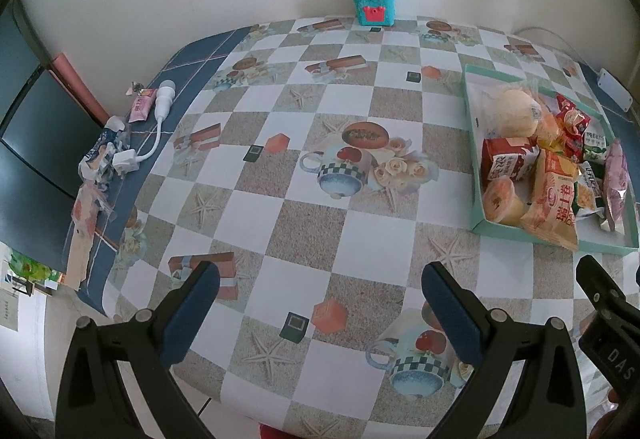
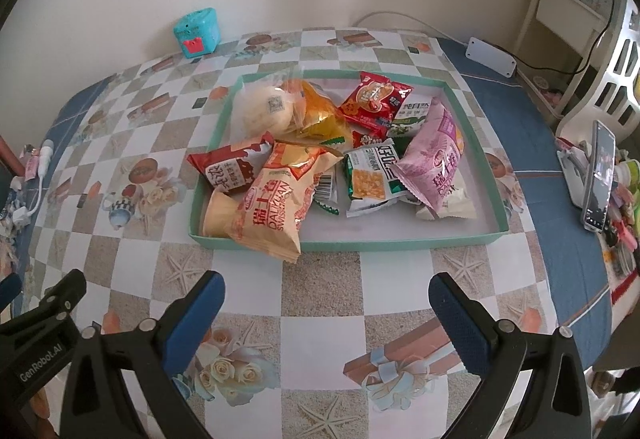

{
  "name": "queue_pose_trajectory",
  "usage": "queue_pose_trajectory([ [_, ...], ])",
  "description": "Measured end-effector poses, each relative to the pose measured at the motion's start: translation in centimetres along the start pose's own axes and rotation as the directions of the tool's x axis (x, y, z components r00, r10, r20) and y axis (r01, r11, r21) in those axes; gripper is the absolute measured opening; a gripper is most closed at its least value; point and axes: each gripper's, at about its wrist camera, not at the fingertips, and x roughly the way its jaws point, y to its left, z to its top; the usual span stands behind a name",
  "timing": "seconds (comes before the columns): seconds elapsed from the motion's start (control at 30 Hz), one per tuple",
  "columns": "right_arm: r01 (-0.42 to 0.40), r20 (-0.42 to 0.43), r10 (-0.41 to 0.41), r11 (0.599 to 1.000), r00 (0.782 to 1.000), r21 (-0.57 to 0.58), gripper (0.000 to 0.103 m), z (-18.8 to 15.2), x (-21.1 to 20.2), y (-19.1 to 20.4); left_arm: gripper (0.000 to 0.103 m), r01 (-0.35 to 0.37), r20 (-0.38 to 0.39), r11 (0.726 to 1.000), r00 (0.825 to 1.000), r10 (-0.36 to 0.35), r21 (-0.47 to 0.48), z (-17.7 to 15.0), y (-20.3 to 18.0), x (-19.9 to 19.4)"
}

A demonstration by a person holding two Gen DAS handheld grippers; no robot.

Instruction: Organize snacks

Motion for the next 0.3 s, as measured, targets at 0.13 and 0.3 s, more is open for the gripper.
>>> queue_pose_trajectory([
  [0.13,0.001,0.000,-0.001,1.000,1.000,-0.002,0.103,-0.03,0.04,0.04,0.101,-0.002,0.000,1.000,1.000,0.002,-0.001,-0.05,0.21,0.08],
  [0.3,0.001,-0.001,-0.001,1.000,1.000,-0.001,0.103,-0.07,0.07,0.03,0.101,-0.005,0.015,1.000,1.000,0.005,-0.006,0.06,0.58,-0.14],
])
